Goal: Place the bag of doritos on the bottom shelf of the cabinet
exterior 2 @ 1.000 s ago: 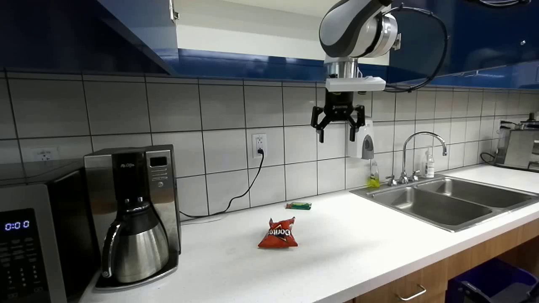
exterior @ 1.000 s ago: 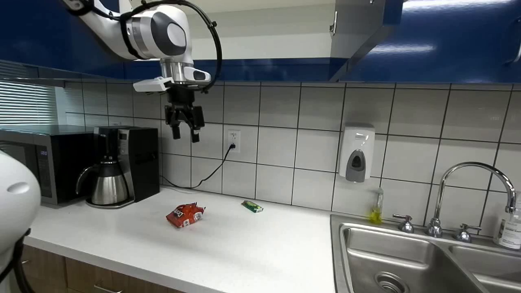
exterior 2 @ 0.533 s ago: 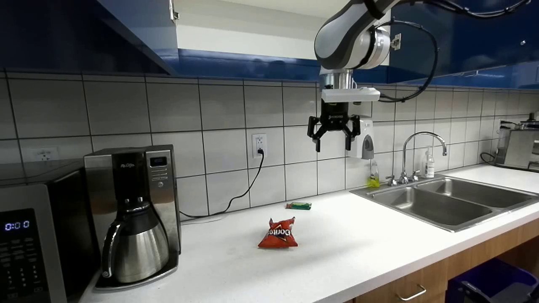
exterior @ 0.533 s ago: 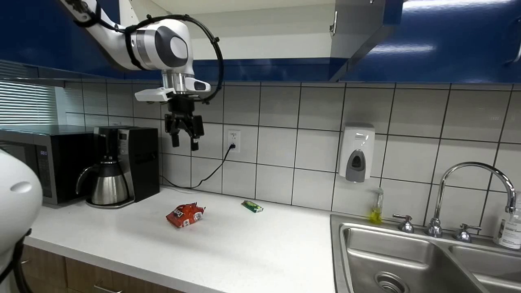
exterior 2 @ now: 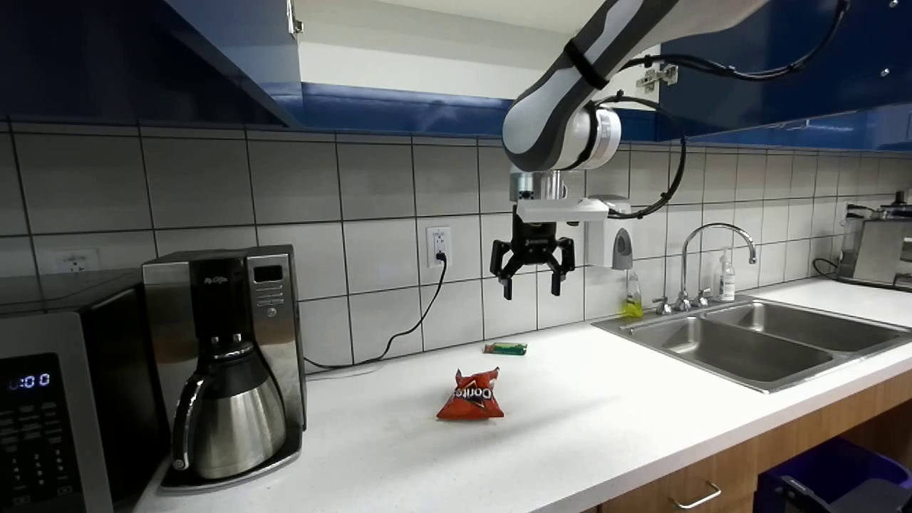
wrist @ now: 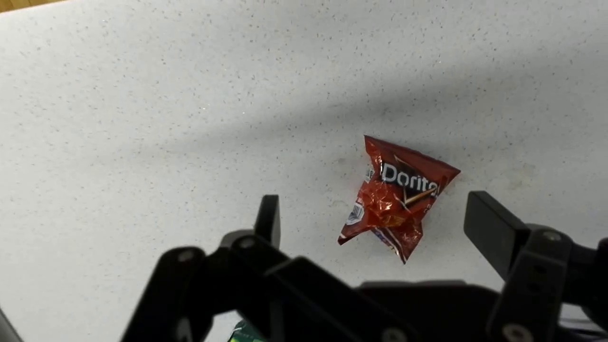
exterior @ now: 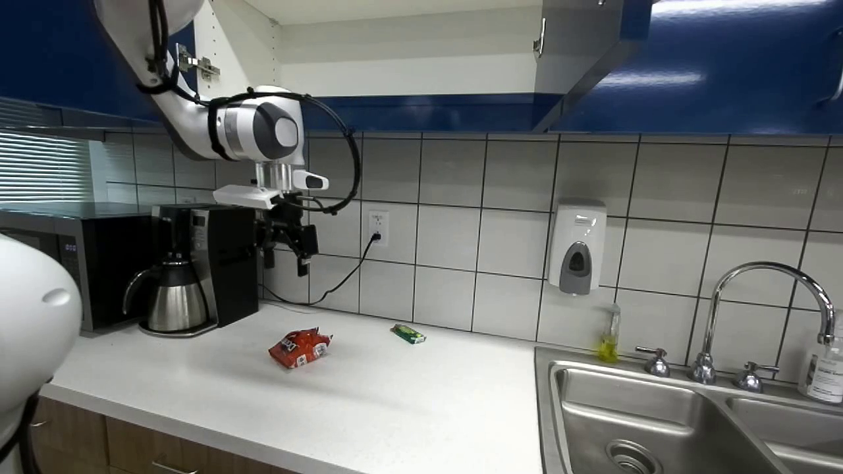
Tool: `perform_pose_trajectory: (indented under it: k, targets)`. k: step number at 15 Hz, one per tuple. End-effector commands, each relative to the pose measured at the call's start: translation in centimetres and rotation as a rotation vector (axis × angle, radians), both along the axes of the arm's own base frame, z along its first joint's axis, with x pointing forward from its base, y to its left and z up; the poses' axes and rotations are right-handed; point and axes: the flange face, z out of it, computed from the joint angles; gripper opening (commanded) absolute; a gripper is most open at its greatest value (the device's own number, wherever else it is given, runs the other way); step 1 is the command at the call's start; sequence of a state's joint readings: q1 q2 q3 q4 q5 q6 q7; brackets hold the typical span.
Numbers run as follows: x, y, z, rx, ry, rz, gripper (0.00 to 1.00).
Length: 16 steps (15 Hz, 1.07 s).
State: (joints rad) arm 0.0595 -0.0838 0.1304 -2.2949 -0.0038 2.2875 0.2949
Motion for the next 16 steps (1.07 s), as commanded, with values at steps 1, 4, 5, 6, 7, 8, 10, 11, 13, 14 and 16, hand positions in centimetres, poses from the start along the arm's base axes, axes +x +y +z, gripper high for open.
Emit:
perform_pose_trajectory:
  k: [1, 4, 5, 6, 7, 8, 10, 11, 13, 14, 16]
  targets:
    - [1.3, 1.8, -2.1, 0.023, 0.021, 0.063, 1.0]
    - [1.5, 2.9, -4.2, 0.019, 0.042, 0.088, 1.0]
    - [1.6, 3.1, -4.8, 0.016, 0.049, 0.094, 1.0]
    - [1.7, 3.3, -5.4, 0.013, 0.055, 0.097, 1.0]
    - [1.7, 3.4, -6.0, 0.011, 0.058, 0.099, 1.0]
    - [1.8, 3.4, -6.6, 0.008, 0.062, 0.102, 1.0]
    - [2.1, 3.4, -8.0, 0.004, 0.068, 0.101, 1.0]
    - [2.3, 3.2, -8.7, 0.001, 0.071, 0.1, 1.0]
    - [3.0, 3.0, -9.8, 0.0, 0.067, 0.099, 1.0]
    - [3.4, 3.0, -10.3, -0.002, 0.066, 0.1, 1.0]
    - [4.4, 2.9, -11.3, -0.008, 0.061, 0.105, 1.0]
